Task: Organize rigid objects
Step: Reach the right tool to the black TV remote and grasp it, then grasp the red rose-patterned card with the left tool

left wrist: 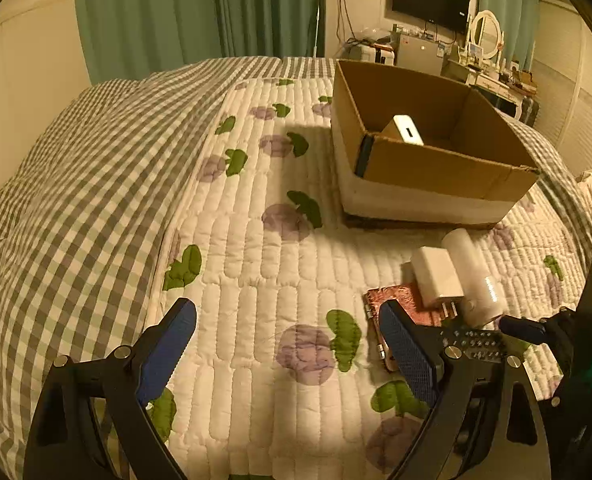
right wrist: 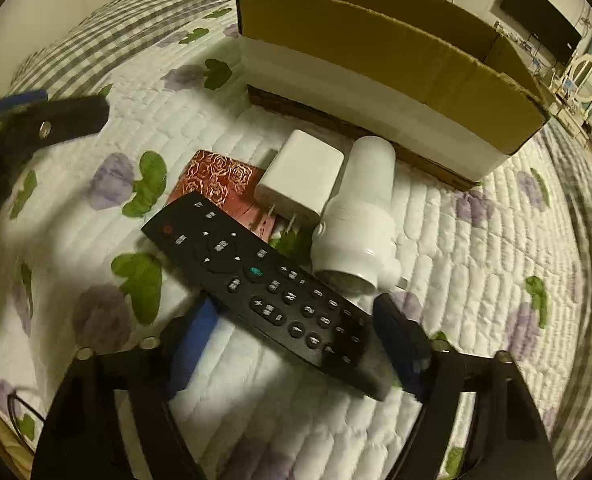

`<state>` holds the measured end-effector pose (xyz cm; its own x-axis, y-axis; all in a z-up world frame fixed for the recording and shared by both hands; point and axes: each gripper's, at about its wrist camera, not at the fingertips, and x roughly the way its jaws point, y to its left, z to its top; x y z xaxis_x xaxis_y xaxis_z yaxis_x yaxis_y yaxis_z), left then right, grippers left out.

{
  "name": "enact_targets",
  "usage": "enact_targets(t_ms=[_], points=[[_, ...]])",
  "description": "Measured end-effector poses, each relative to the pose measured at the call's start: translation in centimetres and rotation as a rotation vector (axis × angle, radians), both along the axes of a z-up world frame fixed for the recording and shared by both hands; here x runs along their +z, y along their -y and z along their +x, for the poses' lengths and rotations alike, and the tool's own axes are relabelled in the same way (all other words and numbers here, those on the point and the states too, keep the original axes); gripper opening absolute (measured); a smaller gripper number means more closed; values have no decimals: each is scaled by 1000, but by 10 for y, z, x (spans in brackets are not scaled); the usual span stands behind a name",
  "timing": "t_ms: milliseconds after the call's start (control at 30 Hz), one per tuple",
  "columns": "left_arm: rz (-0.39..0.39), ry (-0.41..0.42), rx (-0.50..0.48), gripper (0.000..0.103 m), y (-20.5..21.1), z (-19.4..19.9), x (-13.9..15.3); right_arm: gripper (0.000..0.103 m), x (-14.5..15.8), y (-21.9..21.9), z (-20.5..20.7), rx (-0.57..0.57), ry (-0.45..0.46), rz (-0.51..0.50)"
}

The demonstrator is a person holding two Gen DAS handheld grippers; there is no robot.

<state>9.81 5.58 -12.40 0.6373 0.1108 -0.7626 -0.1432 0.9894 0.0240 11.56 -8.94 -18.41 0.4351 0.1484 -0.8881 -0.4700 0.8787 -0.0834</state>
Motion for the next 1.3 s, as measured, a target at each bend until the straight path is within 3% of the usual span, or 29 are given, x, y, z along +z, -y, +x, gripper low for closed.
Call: enact_targets(t_ms=[67,133,233,333,500,667,833,1067,1233,1300], points=[[4,-4,0,94,-1,1,-2,65,-1,3,3,-22,7,8],[9,-6,-1,94,-1,1,-4,48,2,7,4,-36,10,22],[15,-6,-4,94,1,2,-4,32,10,13,4,-30,11,58],[12,-5,-9,94,5,2,-4,22,30,19,-5,-15,15,135],[23,-19,-31,94,16,2,-7,19,60,33,-18,-25,66,179],[19,-52,-61,94,35,5,-17,19,84,64,-12,-124,135,226],[-5,-86,-95,94,57,15,-30,19,88,86,11,-234,173,207],[-72,-154,-83,94,71,44,-57,19,66,82,30,-250,143,173],[-10,-159,-79,92,81,55,-69,19,46,83,36,-250,108,160],[-1,-151,-85,82,82,52,-68,19,42,83,36,-250,99,161]])
